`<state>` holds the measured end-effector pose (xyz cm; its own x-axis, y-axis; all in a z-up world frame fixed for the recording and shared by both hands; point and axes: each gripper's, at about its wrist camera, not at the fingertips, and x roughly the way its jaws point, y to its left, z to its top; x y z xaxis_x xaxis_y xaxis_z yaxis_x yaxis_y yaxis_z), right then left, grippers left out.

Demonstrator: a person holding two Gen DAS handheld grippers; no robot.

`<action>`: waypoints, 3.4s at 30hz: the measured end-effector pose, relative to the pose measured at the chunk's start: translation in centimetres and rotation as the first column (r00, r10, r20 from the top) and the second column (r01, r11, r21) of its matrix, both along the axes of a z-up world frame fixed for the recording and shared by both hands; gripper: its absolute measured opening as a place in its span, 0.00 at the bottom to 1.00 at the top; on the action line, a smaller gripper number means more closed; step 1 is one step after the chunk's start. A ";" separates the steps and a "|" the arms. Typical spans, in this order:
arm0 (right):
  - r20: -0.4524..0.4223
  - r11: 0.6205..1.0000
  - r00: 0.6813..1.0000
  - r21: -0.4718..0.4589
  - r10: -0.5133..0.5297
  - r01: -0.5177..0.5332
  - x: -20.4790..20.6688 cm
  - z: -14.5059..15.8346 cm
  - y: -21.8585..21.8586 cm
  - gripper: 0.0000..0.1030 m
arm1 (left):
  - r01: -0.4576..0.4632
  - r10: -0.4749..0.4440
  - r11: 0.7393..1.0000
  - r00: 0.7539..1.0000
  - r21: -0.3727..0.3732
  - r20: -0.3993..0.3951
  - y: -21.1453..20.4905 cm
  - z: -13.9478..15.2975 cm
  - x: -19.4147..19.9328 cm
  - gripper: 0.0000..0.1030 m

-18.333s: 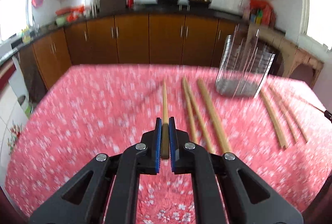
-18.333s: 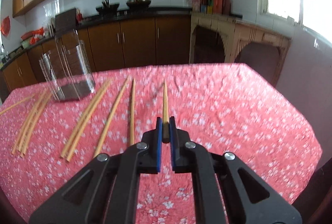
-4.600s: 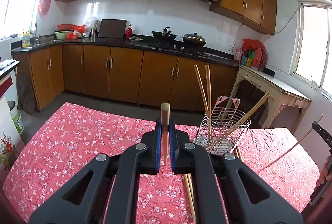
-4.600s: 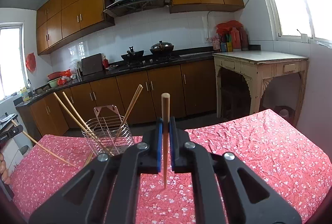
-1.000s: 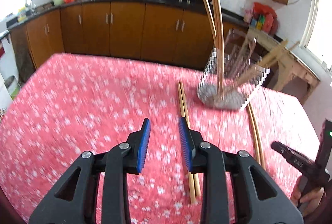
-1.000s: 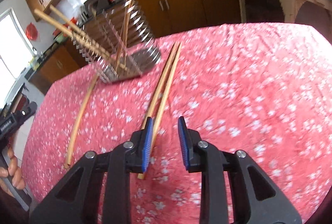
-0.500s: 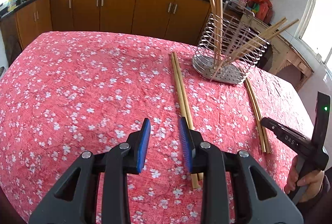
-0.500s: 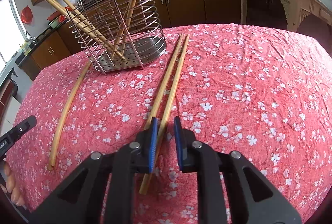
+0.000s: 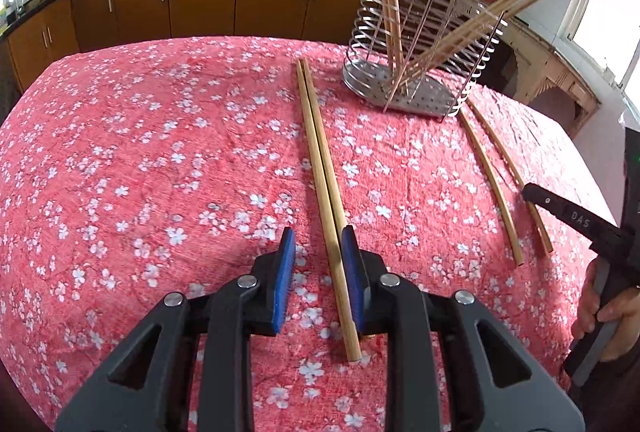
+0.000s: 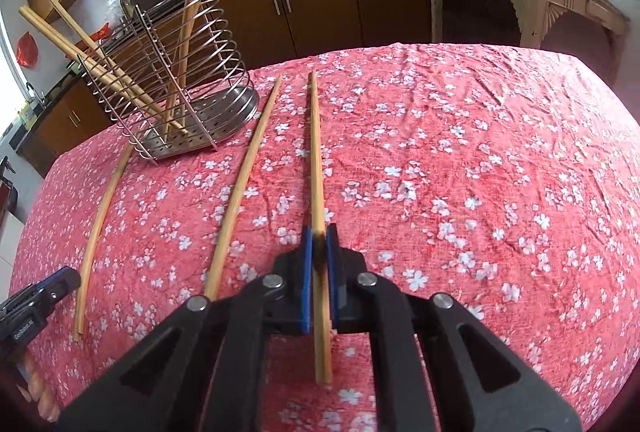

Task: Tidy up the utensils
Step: 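Close the left tool on a loose chopstick while the right tool grasps another, then lift the chopsticks with both tools and carry them above the wire holder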

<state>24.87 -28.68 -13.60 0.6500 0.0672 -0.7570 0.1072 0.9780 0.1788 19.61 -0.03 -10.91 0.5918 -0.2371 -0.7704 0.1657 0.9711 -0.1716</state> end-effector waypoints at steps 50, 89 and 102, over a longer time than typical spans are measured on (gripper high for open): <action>0.004 0.996 0.997 -0.047 0.078 -0.078 -1.2 0.2 1.2 0.10 | -0.075 0.073 0.995 0.997 0.061 0.025 1.2 0.0 1.1 0.13; -0.005 0.997 0.999 -0.070 -0.042 0.042 -3.2 0.2 -3.6 0.08 | -0.174 0.170 0.978 0.984 0.112 0.046 4.0 -0.5 2.5 0.16; -0.007 0.997 1.000 -0.075 -0.029 0.028 -5.4 0.5 -3.6 0.07 | -0.174 0.172 0.982 0.984 0.075 0.039 4.6 -0.5 0.6 0.07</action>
